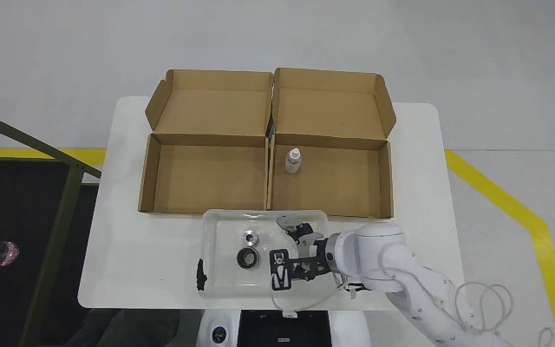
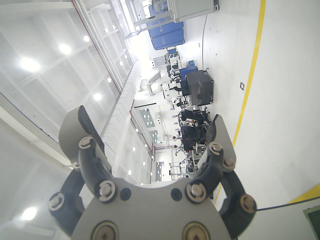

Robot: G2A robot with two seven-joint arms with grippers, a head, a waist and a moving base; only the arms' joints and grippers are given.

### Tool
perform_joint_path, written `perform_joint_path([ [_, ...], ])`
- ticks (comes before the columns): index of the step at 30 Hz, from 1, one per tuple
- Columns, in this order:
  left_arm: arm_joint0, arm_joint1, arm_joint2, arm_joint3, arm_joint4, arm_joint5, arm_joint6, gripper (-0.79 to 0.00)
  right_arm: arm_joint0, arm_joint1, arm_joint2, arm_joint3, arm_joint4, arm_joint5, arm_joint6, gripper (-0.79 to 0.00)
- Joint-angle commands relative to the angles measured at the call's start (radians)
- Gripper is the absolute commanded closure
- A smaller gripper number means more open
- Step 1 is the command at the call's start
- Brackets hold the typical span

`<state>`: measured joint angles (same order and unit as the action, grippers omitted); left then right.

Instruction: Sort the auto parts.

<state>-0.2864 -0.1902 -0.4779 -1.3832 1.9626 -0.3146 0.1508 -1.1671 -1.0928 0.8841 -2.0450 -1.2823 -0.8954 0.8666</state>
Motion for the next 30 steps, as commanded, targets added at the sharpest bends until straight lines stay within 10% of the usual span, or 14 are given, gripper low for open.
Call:
perform_joint_path([
  [1, 0.000, 0.000, 0.000, 0.000, 0.000, 0.000, 0.000, -0.785, 0.001, 0.000, -0.015, 0.001, -0.007, 0.002, 0.019, -0.785],
  [30, 0.000, 0.000, 0.000, 0.000, 0.000, 0.000, 0.000, -0.785, 0.033, -0.004, -0.145, 0.065, -0.092, 0.053, 0.101, -0.763],
])
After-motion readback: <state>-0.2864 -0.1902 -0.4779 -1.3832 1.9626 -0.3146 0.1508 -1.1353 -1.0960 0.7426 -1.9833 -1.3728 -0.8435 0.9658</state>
